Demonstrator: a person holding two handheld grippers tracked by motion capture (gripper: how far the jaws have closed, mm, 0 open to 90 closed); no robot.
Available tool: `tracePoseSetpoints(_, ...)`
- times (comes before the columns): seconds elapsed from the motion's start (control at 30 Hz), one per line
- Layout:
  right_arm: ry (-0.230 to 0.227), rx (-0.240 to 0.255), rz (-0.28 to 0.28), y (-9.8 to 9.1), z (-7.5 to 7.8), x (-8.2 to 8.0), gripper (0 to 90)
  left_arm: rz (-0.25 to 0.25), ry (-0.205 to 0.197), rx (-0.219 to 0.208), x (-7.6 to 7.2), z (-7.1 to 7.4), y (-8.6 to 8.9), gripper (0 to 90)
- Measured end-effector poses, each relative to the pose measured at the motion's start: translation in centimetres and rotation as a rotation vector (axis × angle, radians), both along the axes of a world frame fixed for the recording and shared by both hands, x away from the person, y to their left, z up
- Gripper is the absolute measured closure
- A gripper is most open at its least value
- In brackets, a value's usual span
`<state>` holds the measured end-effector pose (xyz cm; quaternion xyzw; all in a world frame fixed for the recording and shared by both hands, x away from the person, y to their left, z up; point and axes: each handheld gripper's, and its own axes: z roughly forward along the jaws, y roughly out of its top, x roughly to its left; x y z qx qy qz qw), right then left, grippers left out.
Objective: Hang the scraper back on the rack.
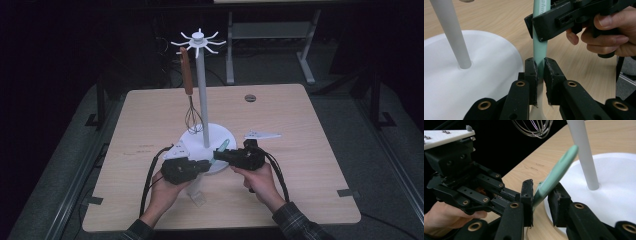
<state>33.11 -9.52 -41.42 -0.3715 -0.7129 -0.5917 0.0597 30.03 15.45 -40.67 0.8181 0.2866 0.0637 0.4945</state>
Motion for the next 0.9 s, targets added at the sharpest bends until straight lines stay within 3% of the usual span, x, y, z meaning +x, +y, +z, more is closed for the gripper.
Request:
tracePoseSetpoints(0.17,-0.015,0.016,0.016,0.2,0.3,-0.1,80.9,-0.004,-0.011,0.002,0.0,0.1,-0.1,81.3)
tracePoseSetpoints(0.33,-0.034,0.026,0.041,0.2,0.8,-0.1,82.6,-0.021,-0.02,-0.011,0.2,0.6,0.6,89.6)
tracePoseSetpoints(0.43,-0.048,0.025,0.053,0.3,1.0,-0.1,82.7,-0.025,-0.021,-0.006,0.1,0.7,0.6,86.3)
tracePoseSetpoints(0.73,-0.079,0.002,0.075,0.5,2.0,-0.2,82.7,-0.037,-0.009,0.025,-0.1,1.2,1.6,65.3)
tracePoseSetpoints(0.9,-0.098,0.019,0.079,0.3,2.8,-0.1,82.7,-0.03,-0.011,0.057,-0.2,1.3,2.7,55.6)
